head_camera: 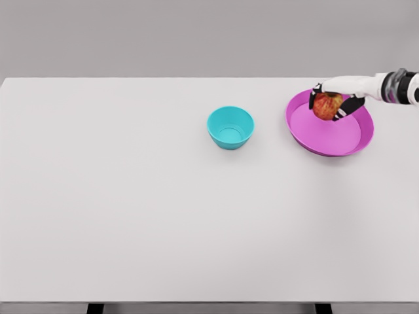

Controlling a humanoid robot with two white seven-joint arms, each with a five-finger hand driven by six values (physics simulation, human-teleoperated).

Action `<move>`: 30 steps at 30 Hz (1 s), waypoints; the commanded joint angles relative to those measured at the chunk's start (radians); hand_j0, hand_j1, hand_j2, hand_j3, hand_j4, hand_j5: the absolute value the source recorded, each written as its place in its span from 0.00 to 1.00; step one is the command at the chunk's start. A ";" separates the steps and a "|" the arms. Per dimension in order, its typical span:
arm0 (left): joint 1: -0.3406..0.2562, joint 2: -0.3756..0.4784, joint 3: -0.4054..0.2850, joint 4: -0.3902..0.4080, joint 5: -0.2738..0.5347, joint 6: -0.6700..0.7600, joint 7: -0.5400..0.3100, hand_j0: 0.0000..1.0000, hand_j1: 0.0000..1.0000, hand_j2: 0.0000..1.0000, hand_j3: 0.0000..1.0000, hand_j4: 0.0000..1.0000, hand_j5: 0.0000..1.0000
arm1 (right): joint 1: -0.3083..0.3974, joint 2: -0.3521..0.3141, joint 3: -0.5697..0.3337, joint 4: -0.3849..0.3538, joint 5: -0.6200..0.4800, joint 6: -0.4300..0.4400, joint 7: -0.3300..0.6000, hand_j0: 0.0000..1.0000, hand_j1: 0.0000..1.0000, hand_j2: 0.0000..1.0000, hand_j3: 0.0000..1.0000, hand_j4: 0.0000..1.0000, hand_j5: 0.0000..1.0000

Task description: Put the apple from the pink plate into the blue bowl with your right arm

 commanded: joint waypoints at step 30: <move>0.000 0.000 0.000 0.000 0.000 -0.001 0.000 1.00 1.00 1.00 1.00 1.00 1.00 | 0.026 0.120 0.089 -0.489 0.003 0.005 -0.001 0.46 0.46 0.46 0.46 0.46 0.46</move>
